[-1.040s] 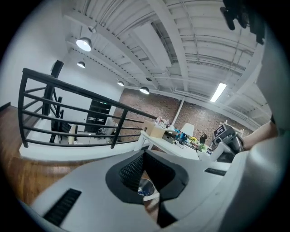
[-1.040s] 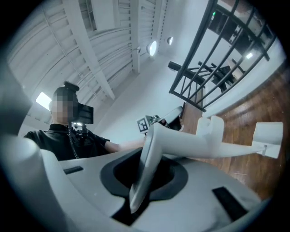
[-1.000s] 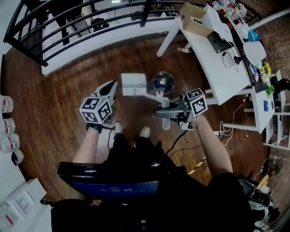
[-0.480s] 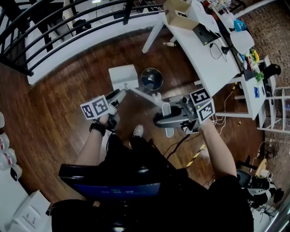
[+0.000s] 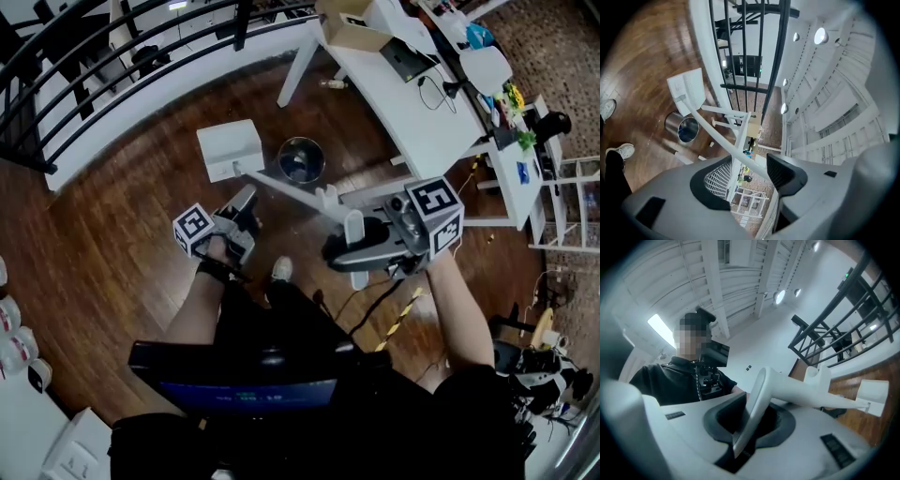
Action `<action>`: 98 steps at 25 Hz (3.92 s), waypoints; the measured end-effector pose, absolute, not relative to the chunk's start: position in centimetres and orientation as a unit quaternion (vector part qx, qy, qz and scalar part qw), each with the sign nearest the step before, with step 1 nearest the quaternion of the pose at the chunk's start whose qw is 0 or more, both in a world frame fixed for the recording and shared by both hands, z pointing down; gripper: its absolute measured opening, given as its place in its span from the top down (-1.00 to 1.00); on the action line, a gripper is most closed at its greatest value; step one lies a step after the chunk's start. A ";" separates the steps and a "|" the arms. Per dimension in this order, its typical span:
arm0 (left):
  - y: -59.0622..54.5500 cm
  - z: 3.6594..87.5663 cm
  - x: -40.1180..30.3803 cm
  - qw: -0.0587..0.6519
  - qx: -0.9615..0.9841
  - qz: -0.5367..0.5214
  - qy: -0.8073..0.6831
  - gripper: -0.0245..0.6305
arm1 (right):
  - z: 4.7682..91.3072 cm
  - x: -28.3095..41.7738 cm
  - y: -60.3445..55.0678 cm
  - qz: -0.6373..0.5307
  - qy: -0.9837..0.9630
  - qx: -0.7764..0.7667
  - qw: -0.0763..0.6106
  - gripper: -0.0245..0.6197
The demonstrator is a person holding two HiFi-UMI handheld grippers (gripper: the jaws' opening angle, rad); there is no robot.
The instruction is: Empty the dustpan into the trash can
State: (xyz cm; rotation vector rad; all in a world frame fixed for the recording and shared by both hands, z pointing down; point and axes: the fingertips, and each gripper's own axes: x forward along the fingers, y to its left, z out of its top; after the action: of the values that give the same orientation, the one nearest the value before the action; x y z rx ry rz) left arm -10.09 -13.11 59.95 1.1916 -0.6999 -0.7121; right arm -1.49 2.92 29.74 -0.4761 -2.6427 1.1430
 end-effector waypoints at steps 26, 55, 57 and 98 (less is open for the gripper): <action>-12.6 56.3 4.7 0.818 0.444 -0.314 -0.184 0.38 | 26.0 0.5 10.3 0.355 -0.913 -0.093 0.177 0.72; -14.0 60.2 24.8 0.846 0.387 -0.300 -0.209 0.40 | 29.1 17.9 7.9 0.375 -0.865 -0.163 0.290 0.72; -14.5 60.3 25.4 0.848 0.382 -0.302 -0.207 0.40 | 29.2 18.2 7.4 0.377 -0.859 -0.170 0.302 0.72; -17.4 64.5 23.5 0.895 0.264 -0.313 -0.177 0.42 | 32.9 10.4 0.9 0.459 -0.703 -0.271 0.470 0.72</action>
State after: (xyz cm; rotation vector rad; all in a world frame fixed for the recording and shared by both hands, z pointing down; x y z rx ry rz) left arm 23.48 -17.41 64.49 0.5480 -0.3662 -0.6494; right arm 10.41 0.95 32.88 -0.6639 -1.7234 1.1259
